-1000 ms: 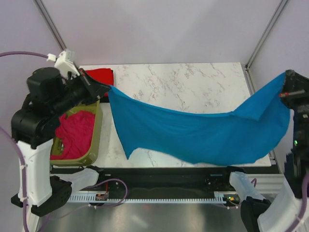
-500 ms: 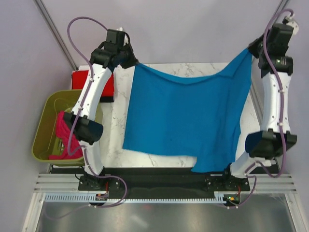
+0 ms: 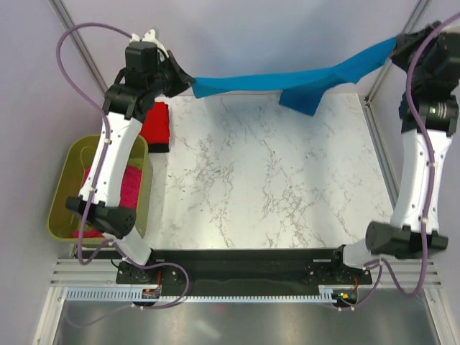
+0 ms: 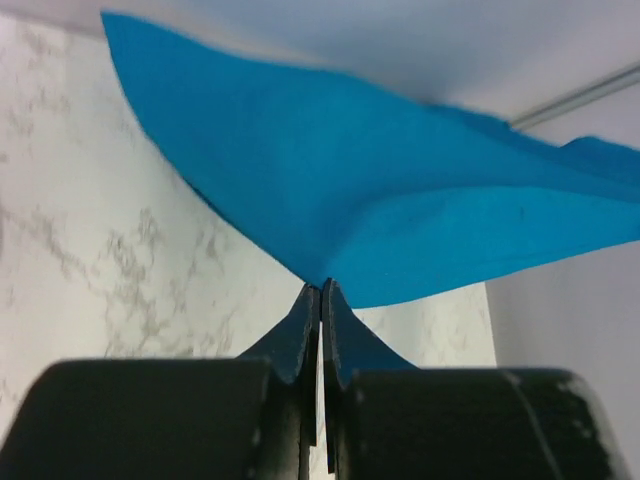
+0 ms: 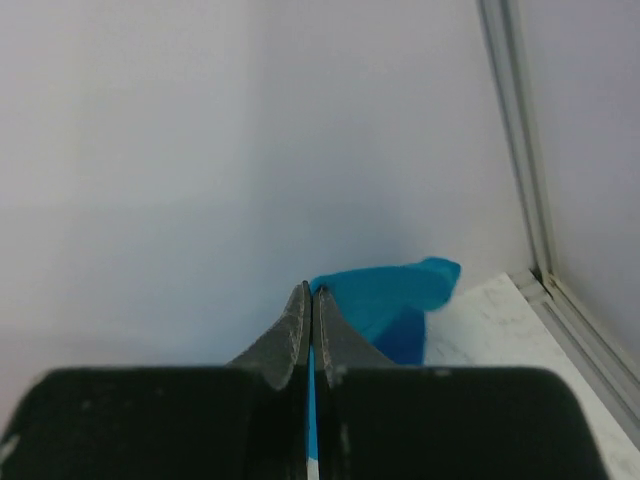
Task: Fold and stack the t-shirts
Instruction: Flatten the tshirt out, then fold the tshirt
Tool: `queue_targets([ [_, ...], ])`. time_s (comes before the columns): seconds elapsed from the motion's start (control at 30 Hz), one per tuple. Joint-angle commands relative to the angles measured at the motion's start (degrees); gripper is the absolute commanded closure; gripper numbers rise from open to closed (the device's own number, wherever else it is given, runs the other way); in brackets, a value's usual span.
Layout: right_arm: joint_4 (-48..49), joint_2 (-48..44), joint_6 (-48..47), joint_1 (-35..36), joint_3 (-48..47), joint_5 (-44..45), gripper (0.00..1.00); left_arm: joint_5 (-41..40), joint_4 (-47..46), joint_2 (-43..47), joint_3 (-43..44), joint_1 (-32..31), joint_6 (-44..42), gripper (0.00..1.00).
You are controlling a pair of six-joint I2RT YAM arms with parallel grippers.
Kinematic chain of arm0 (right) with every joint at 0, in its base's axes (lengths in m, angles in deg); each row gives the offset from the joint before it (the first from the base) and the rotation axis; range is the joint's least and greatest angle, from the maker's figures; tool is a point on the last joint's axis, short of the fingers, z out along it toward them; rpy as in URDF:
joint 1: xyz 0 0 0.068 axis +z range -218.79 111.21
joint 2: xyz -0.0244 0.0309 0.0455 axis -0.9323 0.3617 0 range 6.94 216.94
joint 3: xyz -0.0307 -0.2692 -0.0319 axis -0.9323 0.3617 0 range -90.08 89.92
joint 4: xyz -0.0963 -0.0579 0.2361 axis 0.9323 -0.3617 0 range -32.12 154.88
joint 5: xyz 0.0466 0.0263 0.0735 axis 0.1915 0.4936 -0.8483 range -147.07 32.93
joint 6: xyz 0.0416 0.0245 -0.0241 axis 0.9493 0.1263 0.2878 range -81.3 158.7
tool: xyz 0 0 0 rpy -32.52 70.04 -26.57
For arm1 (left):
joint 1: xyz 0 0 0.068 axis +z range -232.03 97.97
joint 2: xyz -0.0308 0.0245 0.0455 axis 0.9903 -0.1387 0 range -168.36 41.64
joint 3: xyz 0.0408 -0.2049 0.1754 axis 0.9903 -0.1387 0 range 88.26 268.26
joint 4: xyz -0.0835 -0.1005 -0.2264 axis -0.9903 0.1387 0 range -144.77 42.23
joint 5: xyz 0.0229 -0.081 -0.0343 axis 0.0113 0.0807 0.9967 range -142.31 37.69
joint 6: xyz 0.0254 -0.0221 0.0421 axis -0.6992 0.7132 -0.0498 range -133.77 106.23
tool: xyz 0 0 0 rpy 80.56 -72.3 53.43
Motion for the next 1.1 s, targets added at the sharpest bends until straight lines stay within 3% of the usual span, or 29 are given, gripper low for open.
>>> queue_targets([
  [0.0,3.53,-11.29,0.0,-0.21,17.0,8.09,1.0,3.63,-2.2,9.16,-13.43,-0.19,-2.16,0.98],
  [0.03,2.66,-13.58,0.79,-0.12,21.13,10.45,1.0,3.63,-2.47,11.37,-20.69,-0.28,-2.77,0.98],
  [0.27,-9.03,-30.89,9.31,-0.21,50.73,14.14,1.0,2.93,-5.45,26.32,-49.39,-0.28,-4.35,0.98],
  [0.43,-19.48,-41.87,15.73,-0.21,67.18,16.37,1.0,5.21,-8.61,35.02,-70.28,-0.36,-3.57,0.98],
  [0.53,-23.96,-46.11,17.75,-0.21,71.78,16.35,1.0,8.72,-10.29,36.35,-79.0,-0.36,-1.38,0.98],
  [0.7,-26.79,-47.52,18.47,-0.12,73.12,19.0,1.0,10.58,-12.31,35.83,-86.59,-0.54,2.31,0.98],
  [0.93,-29.52,-48.14,16.01,-0.12,72.93,19.96,1.0,8.3,-11.61,35.65,-88.0,-0.72,5.22,0.98],
  [1.07,-25.05,-47.53,14.42,-0.12,74.87,13.67,1.0,6.89,-11.61,34.78,-88.09,-0.72,5.67,0.98],
])
